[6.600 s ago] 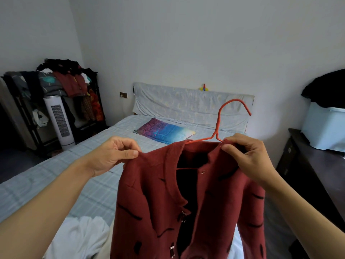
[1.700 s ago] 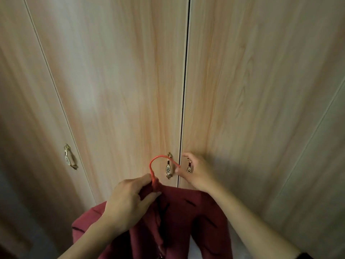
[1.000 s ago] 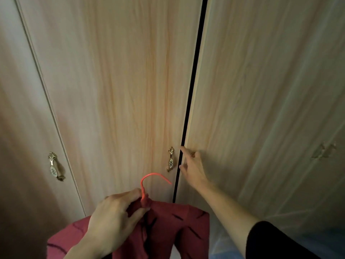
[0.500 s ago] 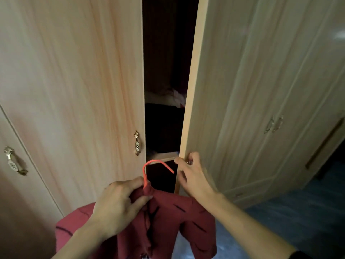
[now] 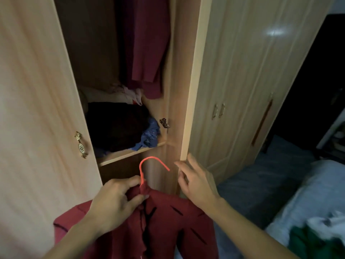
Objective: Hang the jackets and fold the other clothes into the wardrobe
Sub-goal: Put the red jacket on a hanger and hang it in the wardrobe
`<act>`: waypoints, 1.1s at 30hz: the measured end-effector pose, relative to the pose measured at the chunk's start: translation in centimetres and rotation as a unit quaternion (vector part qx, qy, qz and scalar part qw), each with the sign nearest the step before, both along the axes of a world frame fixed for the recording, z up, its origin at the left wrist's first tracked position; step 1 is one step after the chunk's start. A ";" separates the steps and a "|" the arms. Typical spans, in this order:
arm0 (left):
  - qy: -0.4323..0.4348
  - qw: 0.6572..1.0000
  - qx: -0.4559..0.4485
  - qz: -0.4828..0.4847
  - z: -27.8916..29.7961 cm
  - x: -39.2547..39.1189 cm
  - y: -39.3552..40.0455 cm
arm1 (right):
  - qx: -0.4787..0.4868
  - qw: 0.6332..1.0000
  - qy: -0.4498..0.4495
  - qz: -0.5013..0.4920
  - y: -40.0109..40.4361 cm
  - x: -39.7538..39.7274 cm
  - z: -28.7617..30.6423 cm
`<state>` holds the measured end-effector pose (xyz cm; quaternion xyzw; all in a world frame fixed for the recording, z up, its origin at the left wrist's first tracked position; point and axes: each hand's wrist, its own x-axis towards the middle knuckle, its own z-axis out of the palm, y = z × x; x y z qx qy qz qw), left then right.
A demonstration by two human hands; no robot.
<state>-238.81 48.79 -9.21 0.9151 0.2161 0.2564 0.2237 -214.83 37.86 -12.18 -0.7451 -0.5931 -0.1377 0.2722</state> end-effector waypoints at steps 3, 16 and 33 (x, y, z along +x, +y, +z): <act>0.004 1.000 -0.010 -0.025 0.0 2.5 -0.7 | -0.013 0.999 0.011 -0.027 -2.4 2.1 0.2; 0.002 0.996 -0.017 -0.087 0.3 9.9 -2.5 | -0.104 0.973 0.147 -0.142 -5.3 9.3 1.5; -0.006 0.994 0.004 -0.106 1.8 13.2 -0.2 | -0.101 0.969 0.218 0.062 -6.4 5.5 5.1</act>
